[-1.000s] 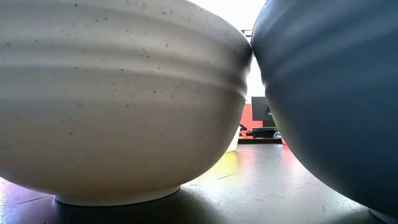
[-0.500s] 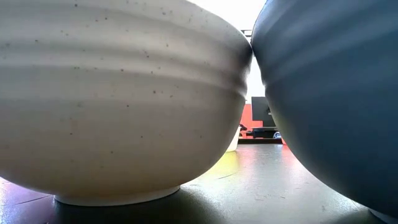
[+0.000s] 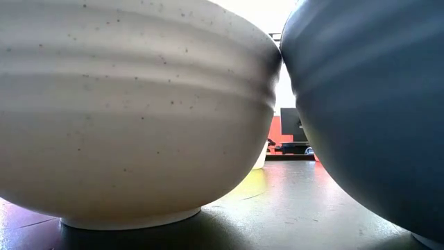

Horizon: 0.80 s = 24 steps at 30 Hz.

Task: Place and stack bowls onto a shelf
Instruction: Put the pink bowl on the shelf

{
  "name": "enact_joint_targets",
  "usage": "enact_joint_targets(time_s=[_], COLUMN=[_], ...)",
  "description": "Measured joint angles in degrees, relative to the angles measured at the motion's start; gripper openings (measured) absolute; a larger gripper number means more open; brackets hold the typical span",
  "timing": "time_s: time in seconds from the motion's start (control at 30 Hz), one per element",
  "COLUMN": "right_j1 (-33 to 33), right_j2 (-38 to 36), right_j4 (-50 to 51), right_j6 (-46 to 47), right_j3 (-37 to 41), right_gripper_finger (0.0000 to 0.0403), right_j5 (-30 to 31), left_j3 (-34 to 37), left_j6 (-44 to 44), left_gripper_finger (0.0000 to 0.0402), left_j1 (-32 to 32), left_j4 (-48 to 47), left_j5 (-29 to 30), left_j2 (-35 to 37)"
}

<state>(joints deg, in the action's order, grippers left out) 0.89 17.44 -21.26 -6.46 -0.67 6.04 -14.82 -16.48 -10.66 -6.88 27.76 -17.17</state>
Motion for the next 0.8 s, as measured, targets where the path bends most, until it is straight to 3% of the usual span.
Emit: enact_joint_targets(time_s=[0.2, 0.3, 0.43, 0.63, 0.8], right_j1=[0.00, 0.01, 0.01, 0.01, 0.01], right_j2=[0.00, 0.00, 0.01, 0.01, 0.01], right_j4=[0.00, 0.01, 0.00, 0.00, 0.01], right_j6=[0.02, 0.01, 0.00, 0.01, 0.01], right_j3=[0.00, 0.00, 0.00, 0.00, 0.00], right_gripper_finger=[0.0075, 0.0075, 0.0075, 0.0075, 0.0075], right_j5=[0.00, 0.01, 0.02, 0.02, 0.01], left_j3=[-8.36, -11.55, -14.41, -17.35, -19.78], left_j6=[-12.07, -16.26, -17.76, -17.61, -16.29], left_gripper_finger=[0.0153, 0.0153, 0.0153, 0.0153, 0.0153], left_j1=[0.00, 0.00, 0.02, 0.09, 0.09], left_j4=[-19.46, -26.14, -29.50, -31.29, -32.84], left_j5=[-0.68, -5.69, -13.35, -16.16, -25.34], left_j2=[-7.41, -11.64, -17.57, -25.83, -31.74])
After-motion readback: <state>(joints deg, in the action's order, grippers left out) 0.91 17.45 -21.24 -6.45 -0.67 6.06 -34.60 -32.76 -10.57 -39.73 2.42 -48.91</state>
